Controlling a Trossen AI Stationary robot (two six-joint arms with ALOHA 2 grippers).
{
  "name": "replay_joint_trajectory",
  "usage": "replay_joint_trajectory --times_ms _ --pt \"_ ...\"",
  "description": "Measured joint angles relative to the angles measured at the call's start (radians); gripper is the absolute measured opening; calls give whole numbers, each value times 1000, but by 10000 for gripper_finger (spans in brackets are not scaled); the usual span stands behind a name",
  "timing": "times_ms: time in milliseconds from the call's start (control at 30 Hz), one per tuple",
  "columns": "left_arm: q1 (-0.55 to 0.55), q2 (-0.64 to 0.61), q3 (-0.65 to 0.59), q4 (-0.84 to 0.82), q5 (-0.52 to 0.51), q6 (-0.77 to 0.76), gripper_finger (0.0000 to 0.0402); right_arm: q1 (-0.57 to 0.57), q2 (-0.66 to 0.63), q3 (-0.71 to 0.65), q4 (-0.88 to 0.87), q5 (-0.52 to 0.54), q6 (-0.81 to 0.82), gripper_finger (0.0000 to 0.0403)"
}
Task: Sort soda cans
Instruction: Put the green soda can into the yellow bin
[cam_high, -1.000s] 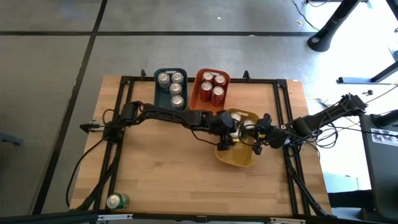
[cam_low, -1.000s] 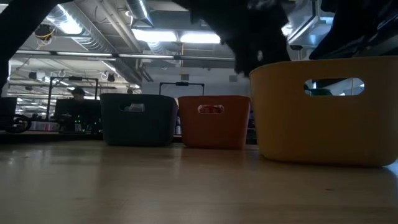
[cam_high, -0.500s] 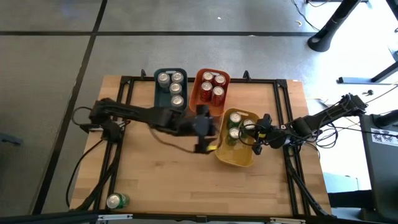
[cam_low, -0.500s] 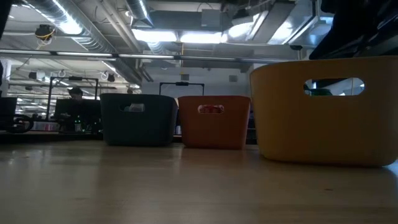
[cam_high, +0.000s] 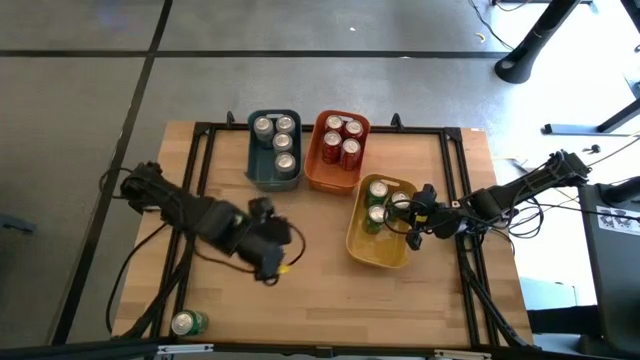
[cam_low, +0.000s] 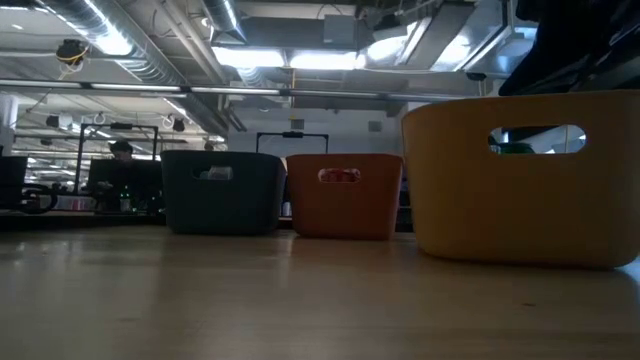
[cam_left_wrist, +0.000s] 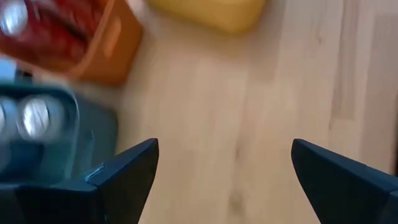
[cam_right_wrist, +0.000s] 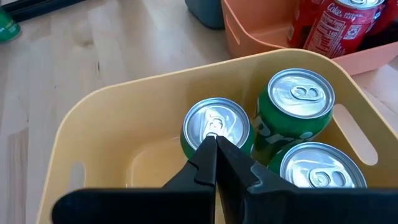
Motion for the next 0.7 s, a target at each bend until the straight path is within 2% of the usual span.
replay_joint_trajectory --times_ms 233,333,700 --pt "-179 2 0 -116 83 -311 354 0 0 0 10 0 0 5" --pt "-251 2 -13 -122 140 -428 354 0 0 0 10 1 3 5" --pt "-549 3 -113 -50 245 -838 354 0 0 0 10 4 32 5"
